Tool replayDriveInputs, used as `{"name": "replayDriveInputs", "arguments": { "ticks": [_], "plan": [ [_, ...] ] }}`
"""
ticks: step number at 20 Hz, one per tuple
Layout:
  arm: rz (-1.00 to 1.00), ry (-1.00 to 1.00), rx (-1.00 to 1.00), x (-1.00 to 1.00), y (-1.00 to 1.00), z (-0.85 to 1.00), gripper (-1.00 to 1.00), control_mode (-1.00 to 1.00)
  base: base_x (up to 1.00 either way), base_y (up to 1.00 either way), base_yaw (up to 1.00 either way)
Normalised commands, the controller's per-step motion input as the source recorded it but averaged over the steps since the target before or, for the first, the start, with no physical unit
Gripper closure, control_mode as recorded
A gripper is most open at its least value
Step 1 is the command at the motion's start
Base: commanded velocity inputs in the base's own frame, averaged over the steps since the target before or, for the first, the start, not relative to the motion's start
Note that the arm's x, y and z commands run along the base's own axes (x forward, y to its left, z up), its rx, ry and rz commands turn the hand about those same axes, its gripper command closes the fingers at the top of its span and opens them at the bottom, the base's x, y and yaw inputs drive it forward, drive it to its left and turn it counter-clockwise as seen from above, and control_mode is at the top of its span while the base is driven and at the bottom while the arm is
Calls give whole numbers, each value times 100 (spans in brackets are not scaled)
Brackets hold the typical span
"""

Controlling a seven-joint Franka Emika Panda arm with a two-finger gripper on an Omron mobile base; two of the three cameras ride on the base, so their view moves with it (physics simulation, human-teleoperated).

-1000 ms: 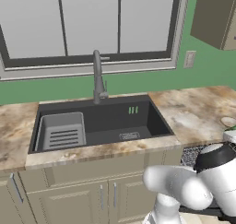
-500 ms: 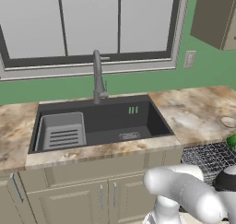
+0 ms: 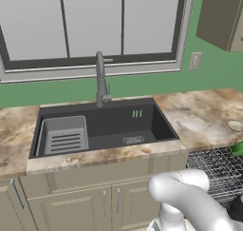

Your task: Pick up the cup and bowl from the counter, place them in the dishwasher, and close the dishwasher door.

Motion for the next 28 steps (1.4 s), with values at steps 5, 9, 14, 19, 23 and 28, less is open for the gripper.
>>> {"name": "replayDriveInputs", "arguments": {
  "ticks": [5, 9, 14, 19, 23, 28],
  "plan": [
    [0, 0, -18, 0, 69, -38, 100, -100, 0, 0, 0],
    [-1, 0, -14, 0, 42, -36, 100, -100, 0, 0, 0],
    [-1, 0, -7, 0, 3, -18, 100, -100, 0, 0, 0],
    [0, 0, -4, 0, -4, -20, 100, -100, 0, 0, 0],
    [0, 0, -2, 0, -16, -27, 100, -100, 0, 0, 0],
    [3, 0, -1, 0, -29, -28, 100, -100, 0, 0, 0]
  ]
}}
